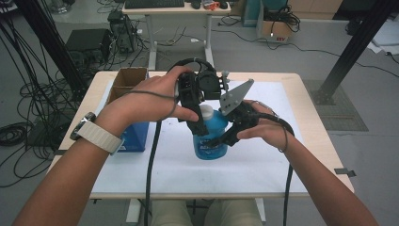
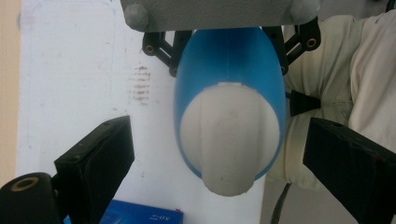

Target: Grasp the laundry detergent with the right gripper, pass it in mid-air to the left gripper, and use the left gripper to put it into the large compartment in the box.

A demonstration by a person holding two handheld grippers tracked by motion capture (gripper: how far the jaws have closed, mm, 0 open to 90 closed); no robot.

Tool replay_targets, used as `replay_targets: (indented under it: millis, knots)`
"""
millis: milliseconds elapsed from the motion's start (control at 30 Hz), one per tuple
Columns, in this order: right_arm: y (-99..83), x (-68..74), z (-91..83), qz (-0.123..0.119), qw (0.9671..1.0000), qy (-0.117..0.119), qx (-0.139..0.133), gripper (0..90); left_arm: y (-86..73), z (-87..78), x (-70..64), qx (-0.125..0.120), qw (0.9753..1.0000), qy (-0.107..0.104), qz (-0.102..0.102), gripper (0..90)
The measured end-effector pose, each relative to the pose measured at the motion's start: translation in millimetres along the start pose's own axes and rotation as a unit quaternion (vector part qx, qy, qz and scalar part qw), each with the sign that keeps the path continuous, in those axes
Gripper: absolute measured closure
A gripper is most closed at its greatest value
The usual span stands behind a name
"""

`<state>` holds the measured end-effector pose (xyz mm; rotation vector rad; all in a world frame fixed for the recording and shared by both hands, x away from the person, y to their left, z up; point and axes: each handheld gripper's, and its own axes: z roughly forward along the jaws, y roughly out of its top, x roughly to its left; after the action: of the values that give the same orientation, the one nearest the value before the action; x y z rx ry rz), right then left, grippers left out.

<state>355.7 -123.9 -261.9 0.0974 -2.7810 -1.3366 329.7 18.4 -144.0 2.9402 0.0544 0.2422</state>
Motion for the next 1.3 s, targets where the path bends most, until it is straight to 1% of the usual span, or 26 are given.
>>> replay_targets:
  millis: [200, 233, 300, 333, 433, 500, 533, 667, 733, 767, 800, 867, 900, 1000, 1067, 1133, 1200, 1233, 1300]
  knots:
    - [0.3, 0.5, 0.3, 0.0, 1.0, 0.002, 0.0, 43.1, 0.3, -0.2, -0.3, 0.0, 1.0, 0.0, 0.0, 9.1]
    - [0.6, 1.4, -0.5, 0.007, 1.0, 0.006, 0.002, 43.1, 0.5, -0.2, -0.3, 0.0, 1.0, 0.001, 0.0, 9.1]
    - [0.8, 1.5, -0.3, 0.006, 1.0, 0.006, 0.002, 43.1, 0.6, 0.3, -0.6, -0.002, 1.0, 0.001, -0.002, 9.1]
    - [0.6, 0.4, 0.8, -0.001, 1.0, 0.002, 0.0, 43.1, 0.7, 0.5, -0.5, -0.002, 1.0, 0.001, -0.002, 9.1]
    - [0.8, 0.6, 0.8, -0.003, 1.0, 0.0, -0.001, 43.1, 0.9, 1.1, 0.0, -0.001, 1.0, 0.001, 0.0, 9.1]
    - [1.0, 0.5, 0.5, -0.002, 1.0, 0.0, -0.001, 43.1, 1.0, 2.3, -1.0, -0.005, 1.0, 0.002, -0.007, 9.1]
    - [1.3, 0.7, 0.4, -0.002, 1.0, 0.001, 0.0, 43.1, 1.4, 1.8, 0.0, 0.0, 1.0, 0.002, 0.002, 9.1]
    - [1.6, 0.9, 0.1, -0.002, 1.0, 0.0, 0.001, 43.1, 1.9, 3.6, -0.8, -0.005, 1.0, 0.001, -0.001, 9.1]
    - [1.7, 0.6, 0.6, -0.005, 1.0, 0.001, 0.001, 43.1, 2.5, 4.5, -0.5, 0.0, 1.0, 0.0, 0.003, 9.2]
    - [1.7, 0.4, 0.8, -0.007, 1.0, -0.005, 0.002, 43.1, 2.6, 5.2, -0.4, -0.001, 1.0, 0.001, 0.003, 9.1]
    - [1.7, 0.6, 0.8, -0.006, 1.0, -0.005, 0.003, 43.1, 2.8, 5.8, -0.7, -0.002, 1.0, 0.0, 0.001, 9.1]
    - [1.7, 0.9, 0.9, -0.006, 1.0, -0.006, 0.003, 43.1, 3.3, 6.3, -0.3, -0.001, 1.0, 0.0, 0.005, 9.2]
    - [1.8, 1.4, 0.6, -0.003, 1.0, -0.005, 0.005, 43.1, 3.6, 7.3, -0.9, -0.002, 1.0, -0.002, 0.002, 9.3]
    - [1.6, 1.4, 0.8, -0.002, 1.0, -0.005, 0.005, 43.1, 4.6, 9.5, -0.8, -0.001, 1.0, -0.003, 0.005, 9.5]
    - [1.5, 2.8, 0.2, 0.005, 1.0, -0.004, 0.007, 43.1, 4.9, 11.1, -0.6, 0.0, 1.0, -0.005, 0.007, 9.5]
    - [1.2, 2.6, 0.4, 0.004, 1.0, -0.002, 0.007, 43.1, 5.3, 13.1, -0.7, 0.002, 1.0, -0.005, 0.006, 9.5]
    - [1.4, 1.9, 0.8, -0.004, 1.0, 0.0, -0.001, 43.1, 5.7, 15.5, -0.6, 0.005, 0.9999, -0.004, 0.008, 9.8]
    - [1.4, 1.9, 0.8, -0.005, 1.0, 0.0, 0.0, 43.1, 6.0, 16.2, -0.4, 0.008, 0.9999, -0.005, 0.008, 9.9]
    - [1.0, 2.7, 1.9, -0.003, 0.9999, -0.006, -0.01, 43.1, 6.7, 17.9, -0.4, 0.009, 0.9999, -0.007, 0.009, 10.1]
